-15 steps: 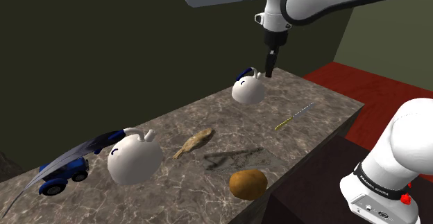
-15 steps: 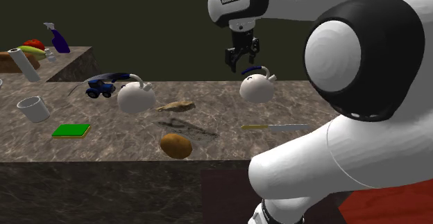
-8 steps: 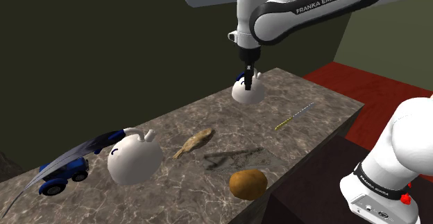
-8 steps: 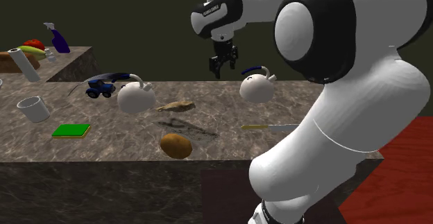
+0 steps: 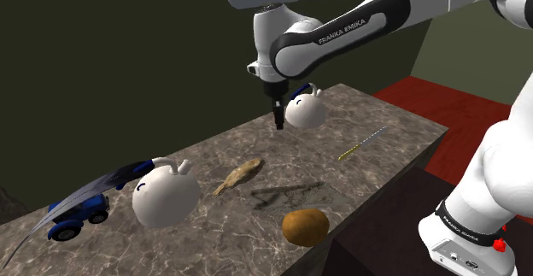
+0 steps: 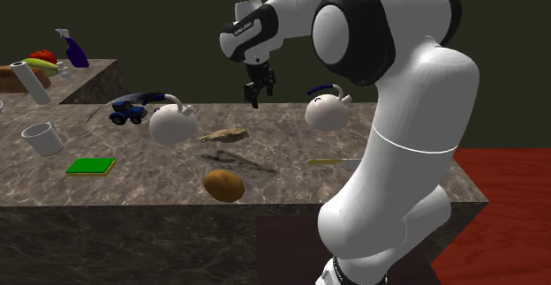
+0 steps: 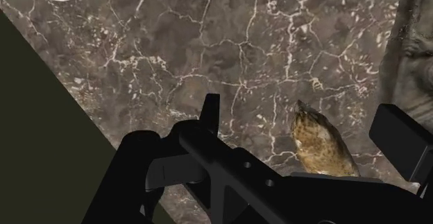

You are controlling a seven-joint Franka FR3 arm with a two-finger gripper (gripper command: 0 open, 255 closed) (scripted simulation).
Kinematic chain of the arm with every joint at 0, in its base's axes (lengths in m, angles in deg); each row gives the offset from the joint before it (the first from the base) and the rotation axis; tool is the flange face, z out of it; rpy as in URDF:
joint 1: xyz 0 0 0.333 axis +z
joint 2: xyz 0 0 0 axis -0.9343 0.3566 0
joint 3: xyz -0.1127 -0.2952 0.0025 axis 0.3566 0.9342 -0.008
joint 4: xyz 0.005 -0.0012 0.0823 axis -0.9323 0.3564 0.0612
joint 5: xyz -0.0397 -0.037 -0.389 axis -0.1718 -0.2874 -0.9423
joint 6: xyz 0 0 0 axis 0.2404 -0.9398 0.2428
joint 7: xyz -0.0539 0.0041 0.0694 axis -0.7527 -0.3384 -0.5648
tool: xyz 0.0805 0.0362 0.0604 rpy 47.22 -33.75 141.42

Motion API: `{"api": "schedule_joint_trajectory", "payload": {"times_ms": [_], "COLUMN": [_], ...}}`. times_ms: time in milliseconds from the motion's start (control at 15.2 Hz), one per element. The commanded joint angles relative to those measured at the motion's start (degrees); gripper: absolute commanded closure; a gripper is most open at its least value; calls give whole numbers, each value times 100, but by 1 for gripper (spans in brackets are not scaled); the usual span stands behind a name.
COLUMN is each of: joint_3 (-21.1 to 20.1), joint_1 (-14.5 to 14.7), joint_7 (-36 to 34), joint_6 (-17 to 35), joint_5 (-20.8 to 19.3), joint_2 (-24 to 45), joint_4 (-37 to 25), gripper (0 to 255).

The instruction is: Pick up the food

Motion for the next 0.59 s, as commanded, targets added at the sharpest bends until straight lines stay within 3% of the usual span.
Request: {"api": "schedule_joint_trajectory", "payload": {"times_ms": [0, 528], "joint_3": [-78, -392], "joint_1": [81, 518], "joint_7": [130, 508], "joint_6": [35, 32], "joint_5": [-41, -321], "joint_2": [302, 1701], "joint_4": [-202, -1310], "gripper": [0, 0]}}
